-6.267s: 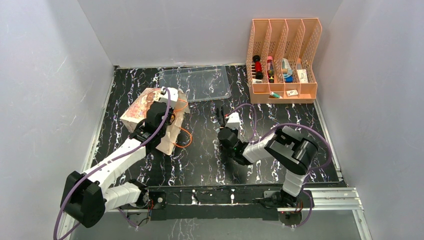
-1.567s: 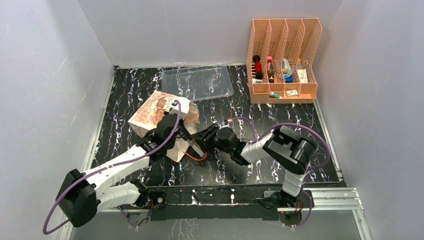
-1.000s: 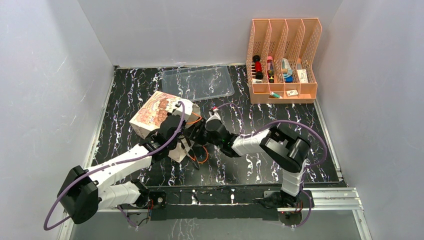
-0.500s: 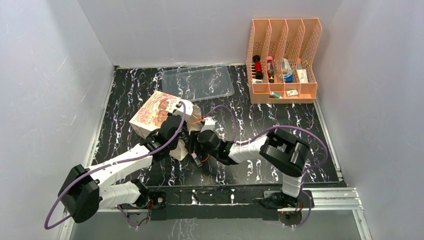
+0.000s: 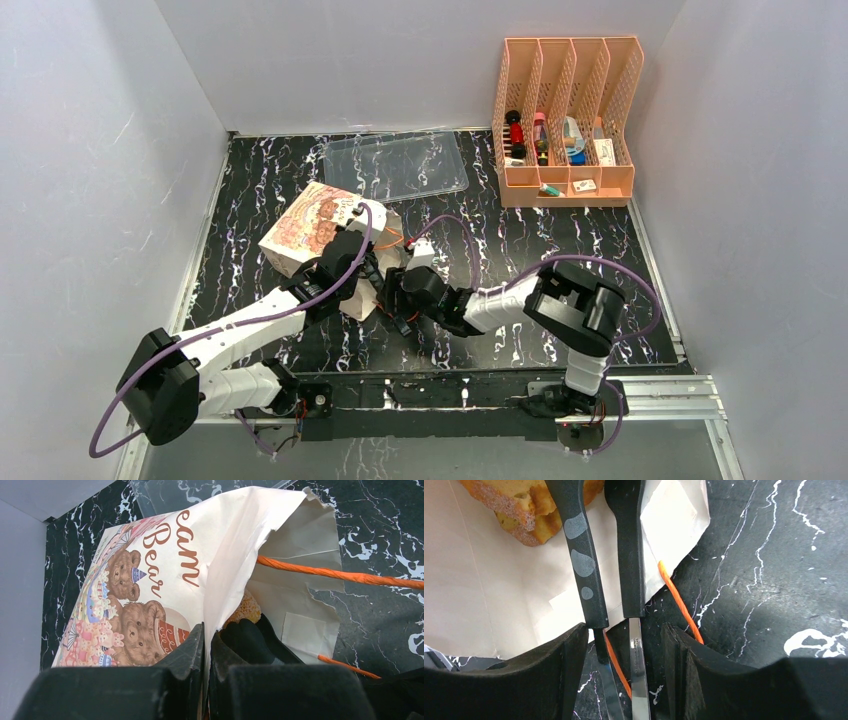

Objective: Take the fake bread out of the paper bag
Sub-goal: Adjust the clamp on the paper bag.

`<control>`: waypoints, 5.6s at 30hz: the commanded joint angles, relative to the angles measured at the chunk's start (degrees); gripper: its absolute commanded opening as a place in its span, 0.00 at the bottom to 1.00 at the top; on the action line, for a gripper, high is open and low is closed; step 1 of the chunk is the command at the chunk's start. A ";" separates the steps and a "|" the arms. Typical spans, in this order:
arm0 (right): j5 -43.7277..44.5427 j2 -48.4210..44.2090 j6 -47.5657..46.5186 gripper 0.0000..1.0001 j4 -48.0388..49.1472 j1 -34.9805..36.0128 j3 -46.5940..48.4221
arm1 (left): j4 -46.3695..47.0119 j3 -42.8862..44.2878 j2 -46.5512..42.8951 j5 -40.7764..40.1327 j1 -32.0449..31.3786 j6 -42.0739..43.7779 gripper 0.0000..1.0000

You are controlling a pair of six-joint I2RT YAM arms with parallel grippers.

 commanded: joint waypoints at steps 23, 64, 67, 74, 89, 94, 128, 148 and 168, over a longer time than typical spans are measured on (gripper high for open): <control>-3.67 6.30 -0.15 0.27 5.48 1.59 -3.44 | 2.17 0.99 -0.97 -1.94 -0.20 -0.07 0.00; 3.82 -3.83 8.67 0.20 -22.75 1.53 13.71 | 0.86 1.59 -0.86 -2.78 -0.20 -1.16 0.00; 2.36 -4.80 10.02 0.29 -21.89 1.39 11.88 | 0.94 1.58 -0.88 -2.73 -0.20 -1.14 0.00; -1.28 -5.22 11.65 0.40 -19.43 0.48 9.70 | 0.83 1.76 -0.69 -2.36 -0.20 -1.56 0.00; -4.51 3.37 7.36 0.39 -21.69 -0.53 18.12 | 1.30 1.97 0.35 -2.21 -0.20 -1.48 0.00; -2.20 8.10 2.55 0.41 -22.70 0.64 21.87 | 1.41 2.02 1.11 -2.29 -0.20 -1.54 0.00; 19.86 -21.60 -11.49 0.98 11.76 6.76 -7.11 | 2.50 1.19 0.13 -4.65 -0.19 -2.38 0.00; 20.70 -8.01 -17.42 0.78 5.45 15.80 -2.14 | 0.54 2.50 1.43 -4.00 -0.10 -4.31 0.00; 28.11 4.45 -18.12 0.79 2.69 17.78 3.53 | 0.24 2.11 0.58 -3.98 -0.15 -4.37 0.00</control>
